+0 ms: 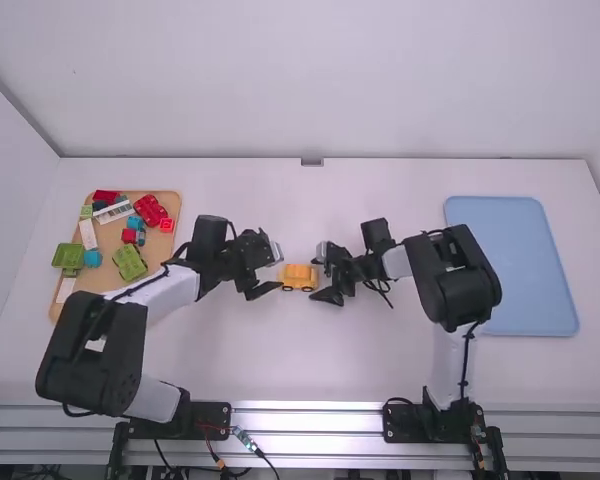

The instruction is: Assemble lego blocks to make yellow taxi

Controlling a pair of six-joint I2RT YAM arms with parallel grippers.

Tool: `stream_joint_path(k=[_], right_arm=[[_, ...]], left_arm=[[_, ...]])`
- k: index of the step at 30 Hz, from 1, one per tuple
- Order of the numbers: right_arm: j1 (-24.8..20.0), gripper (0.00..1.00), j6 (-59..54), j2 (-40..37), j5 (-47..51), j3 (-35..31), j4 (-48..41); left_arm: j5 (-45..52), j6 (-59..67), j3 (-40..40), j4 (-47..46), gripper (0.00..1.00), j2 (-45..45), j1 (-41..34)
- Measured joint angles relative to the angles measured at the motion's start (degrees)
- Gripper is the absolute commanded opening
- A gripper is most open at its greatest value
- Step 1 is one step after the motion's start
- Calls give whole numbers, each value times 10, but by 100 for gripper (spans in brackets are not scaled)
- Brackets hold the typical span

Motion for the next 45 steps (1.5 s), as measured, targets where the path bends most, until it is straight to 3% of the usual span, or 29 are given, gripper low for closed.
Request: stream_joint_path(k=[12,22,30,35,40,42,45], right_arm=[[33,99,-16,-6,16,0,19],[47,99,66,-6,48,-51,177],[52,99,92,-5,62,-55,177],[58,99,115,52,49,2,176],[48,100,99,62,25,8,162],[45,96,99,62,26,6,170],[43,75,96,62,25,-3,180]], left_arm=[[40,-20,-17,23,99,0,6],[179,48,-17,-29,99,0,138],[235,61,-17,-31,99,0,155],[243,61,-17,-32,99,0,155],[241,60,-17,-35,99,0,155],[239,58,-17,-31,99,0,155],[239,58,-17,-31,99,-4,155]])
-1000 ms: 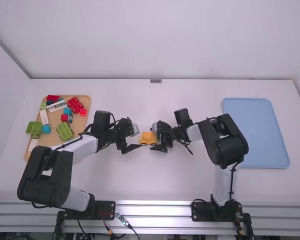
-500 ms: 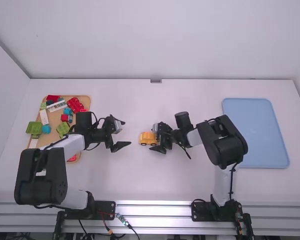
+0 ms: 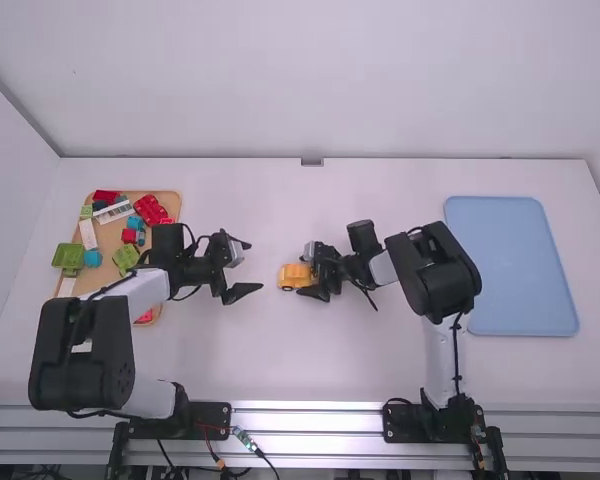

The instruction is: Assemble lego blocks to make yellow taxi

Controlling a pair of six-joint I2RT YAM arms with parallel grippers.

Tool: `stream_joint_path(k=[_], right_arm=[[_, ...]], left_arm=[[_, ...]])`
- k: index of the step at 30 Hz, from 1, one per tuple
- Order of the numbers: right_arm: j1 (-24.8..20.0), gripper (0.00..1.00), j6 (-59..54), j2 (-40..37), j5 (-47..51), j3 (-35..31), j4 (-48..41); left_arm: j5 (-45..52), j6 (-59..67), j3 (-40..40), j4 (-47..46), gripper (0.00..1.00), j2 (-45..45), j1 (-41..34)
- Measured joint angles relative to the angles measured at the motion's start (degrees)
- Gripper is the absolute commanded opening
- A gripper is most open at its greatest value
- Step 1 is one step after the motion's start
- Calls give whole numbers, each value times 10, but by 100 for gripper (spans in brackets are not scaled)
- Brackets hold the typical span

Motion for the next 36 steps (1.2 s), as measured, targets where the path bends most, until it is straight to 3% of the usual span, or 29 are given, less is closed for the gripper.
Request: stream_joint_path(k=[1,3,12,17,20,25,31,36], right_arm=[[0,61,-4,0,-2,-3,1],[0,54,-5,0,-3,-3,0],[0,46,5,0,-5,-3,2],[-5,33,21,-4,-2,-3,-2],[-24,16,40,-38,15,-7,-39],[-78,1,73,-144,64,-16,-95],[-161,0,124,-301,132,-73,-103],[-268,0,186,-433,227,-162,-103]], left_arm=[[0,0,0,0,99,-3,0],[0,-1,0,0,99,-7,0],[0,-13,0,-2,99,-12,0],[-2,-13,0,-8,99,-12,0],[-19,-18,0,-13,99,-12,0],[-58,-57,0,-12,99,-12,0],[-80,-79,0,-12,99,-12,0],[-83,-88,0,1,99,-12,0]])
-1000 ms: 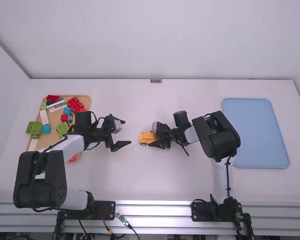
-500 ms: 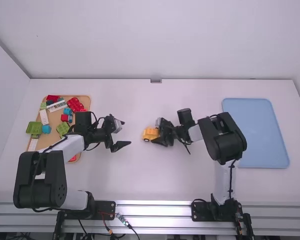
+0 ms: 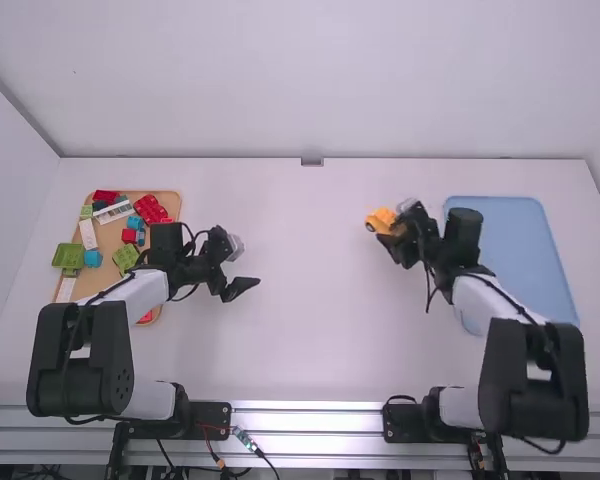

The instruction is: Assemble lego blocks to make yellow taxi

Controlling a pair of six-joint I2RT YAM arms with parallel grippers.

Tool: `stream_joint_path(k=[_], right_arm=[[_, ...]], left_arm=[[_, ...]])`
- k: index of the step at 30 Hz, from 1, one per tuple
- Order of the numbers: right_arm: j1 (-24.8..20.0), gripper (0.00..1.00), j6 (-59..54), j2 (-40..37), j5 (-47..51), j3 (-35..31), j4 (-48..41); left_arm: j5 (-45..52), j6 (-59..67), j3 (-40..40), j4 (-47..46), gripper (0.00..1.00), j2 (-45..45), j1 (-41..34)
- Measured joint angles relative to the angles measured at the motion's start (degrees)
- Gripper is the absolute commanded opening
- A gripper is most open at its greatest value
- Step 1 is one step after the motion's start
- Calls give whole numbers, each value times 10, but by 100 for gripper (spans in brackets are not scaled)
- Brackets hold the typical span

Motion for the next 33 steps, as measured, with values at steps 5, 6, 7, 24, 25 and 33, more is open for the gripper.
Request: stream_joint_path(k=[5,6,7,24,25,33], right_arm=[[-88,0,46,-68,77,-60,0],[-109,0,52,-78,89,-71,1],[-127,0,56,-84,96,-79,5],[-374,0,16,101,42,-111,159],[-376,0,10,123,35,-109,171],[-355,0,-8,236,24,-73,214]], left_arm=[[0,-26,0,34,99,0,0],[0,-33,0,39,99,0,0],[0,-38,0,43,99,0,0],[18,-93,0,75,99,0,0],[18,-96,0,77,99,0,0],[33,-106,0,81,99,0,0]])
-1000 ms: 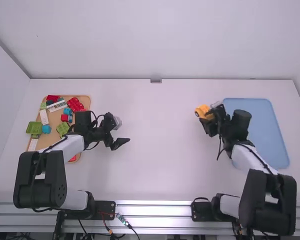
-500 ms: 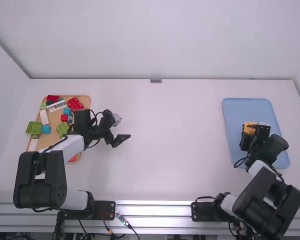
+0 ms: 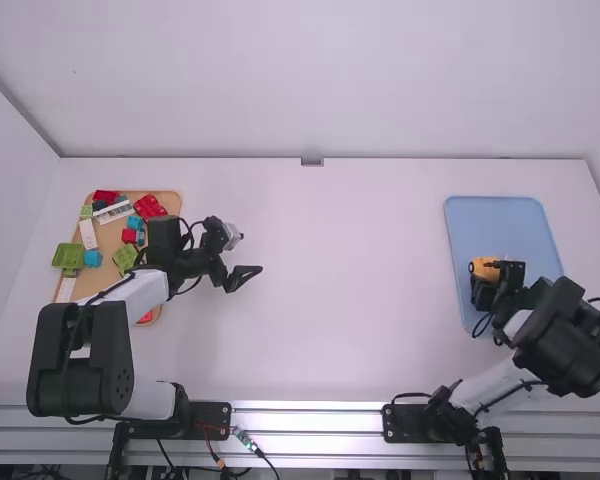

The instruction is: Assemble lego blocks to make yellow taxi

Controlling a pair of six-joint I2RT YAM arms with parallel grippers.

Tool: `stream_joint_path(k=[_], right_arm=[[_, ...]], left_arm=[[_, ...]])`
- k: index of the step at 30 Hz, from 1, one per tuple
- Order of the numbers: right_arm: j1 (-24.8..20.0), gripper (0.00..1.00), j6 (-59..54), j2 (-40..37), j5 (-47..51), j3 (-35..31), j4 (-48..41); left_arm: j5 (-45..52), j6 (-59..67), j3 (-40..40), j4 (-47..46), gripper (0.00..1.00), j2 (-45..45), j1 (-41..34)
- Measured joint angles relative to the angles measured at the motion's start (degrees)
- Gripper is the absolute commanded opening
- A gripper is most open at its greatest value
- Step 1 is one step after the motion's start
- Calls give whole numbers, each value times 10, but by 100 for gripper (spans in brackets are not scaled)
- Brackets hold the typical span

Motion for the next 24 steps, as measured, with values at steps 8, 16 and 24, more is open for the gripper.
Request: stream_joint_path(k=[8,16,24], right_arm=[[16,99,-2,28,4,41,-34],[-2,99,22,-45,32,7,-66],[20,99,65,-244,50,-76,-96]], left_arm=[[2,-2,0,-4,99,0,0],[-14,-31,0,8,99,0,0],[-81,-127,0,18,99,-15,0]])
